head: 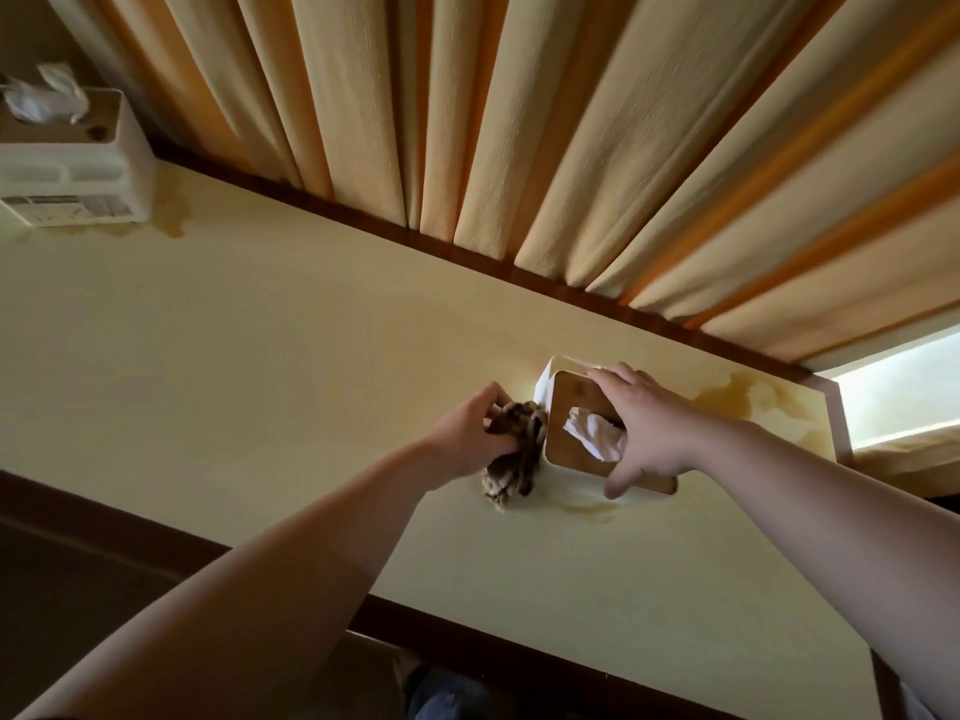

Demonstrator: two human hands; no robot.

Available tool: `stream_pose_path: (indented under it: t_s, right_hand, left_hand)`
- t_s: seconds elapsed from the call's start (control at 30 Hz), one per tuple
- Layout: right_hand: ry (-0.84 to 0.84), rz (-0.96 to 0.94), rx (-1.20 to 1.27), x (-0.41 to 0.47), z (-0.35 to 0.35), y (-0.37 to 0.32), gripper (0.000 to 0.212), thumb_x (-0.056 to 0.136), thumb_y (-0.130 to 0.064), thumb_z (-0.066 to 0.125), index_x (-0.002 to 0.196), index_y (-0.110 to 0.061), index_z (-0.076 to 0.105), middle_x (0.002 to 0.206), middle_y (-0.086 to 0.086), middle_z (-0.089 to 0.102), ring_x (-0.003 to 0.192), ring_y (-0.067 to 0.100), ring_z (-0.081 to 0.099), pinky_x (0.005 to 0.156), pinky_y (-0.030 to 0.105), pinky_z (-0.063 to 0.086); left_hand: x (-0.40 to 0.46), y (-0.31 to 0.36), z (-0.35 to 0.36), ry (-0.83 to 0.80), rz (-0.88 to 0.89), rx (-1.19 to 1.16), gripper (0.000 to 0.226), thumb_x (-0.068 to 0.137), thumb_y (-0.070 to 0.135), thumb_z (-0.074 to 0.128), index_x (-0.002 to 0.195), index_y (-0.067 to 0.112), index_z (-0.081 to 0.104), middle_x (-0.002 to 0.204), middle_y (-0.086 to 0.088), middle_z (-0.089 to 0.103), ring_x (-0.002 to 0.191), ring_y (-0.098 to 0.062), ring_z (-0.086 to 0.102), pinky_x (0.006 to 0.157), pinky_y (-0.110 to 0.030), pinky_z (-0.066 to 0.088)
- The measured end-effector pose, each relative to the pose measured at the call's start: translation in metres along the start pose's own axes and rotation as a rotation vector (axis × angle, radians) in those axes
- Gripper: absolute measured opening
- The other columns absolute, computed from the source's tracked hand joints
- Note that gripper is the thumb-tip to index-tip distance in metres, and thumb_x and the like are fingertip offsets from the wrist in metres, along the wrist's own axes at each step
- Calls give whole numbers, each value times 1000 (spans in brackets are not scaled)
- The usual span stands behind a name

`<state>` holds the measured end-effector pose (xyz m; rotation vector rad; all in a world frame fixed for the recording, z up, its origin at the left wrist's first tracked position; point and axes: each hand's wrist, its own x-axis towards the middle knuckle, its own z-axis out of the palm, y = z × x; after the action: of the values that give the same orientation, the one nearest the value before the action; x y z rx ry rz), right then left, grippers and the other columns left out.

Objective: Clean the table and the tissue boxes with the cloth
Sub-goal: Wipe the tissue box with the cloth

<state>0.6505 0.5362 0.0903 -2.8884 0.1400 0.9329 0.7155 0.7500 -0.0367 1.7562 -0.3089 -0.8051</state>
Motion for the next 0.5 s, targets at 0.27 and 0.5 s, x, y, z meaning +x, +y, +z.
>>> stream_pose_path:
  t_s: [0.27, 0.5]
  right_hand:
    - [-7, 4, 9, 2, 2, 1, 154, 49, -55, 98, 164, -25, 0, 158, -8, 17, 150, 21, 21, 113, 40, 42]
    - [-15, 27, 28, 3, 2, 0, 149, 53, -49, 101, 164, -23, 4, 165, -5, 12, 155, 24, 16, 120, 43, 35]
  left_hand:
    - [-14, 14, 9, 144, 78, -78, 21, 75, 28, 70, 93, 35, 61, 95, 3, 71, 88, -25, 71, 77, -45, 60]
    - [51, 48, 7, 226, 35, 50, 13, 97, 24, 61, 109, 23, 57, 100, -2, 67, 91, -22, 62, 76, -36, 53]
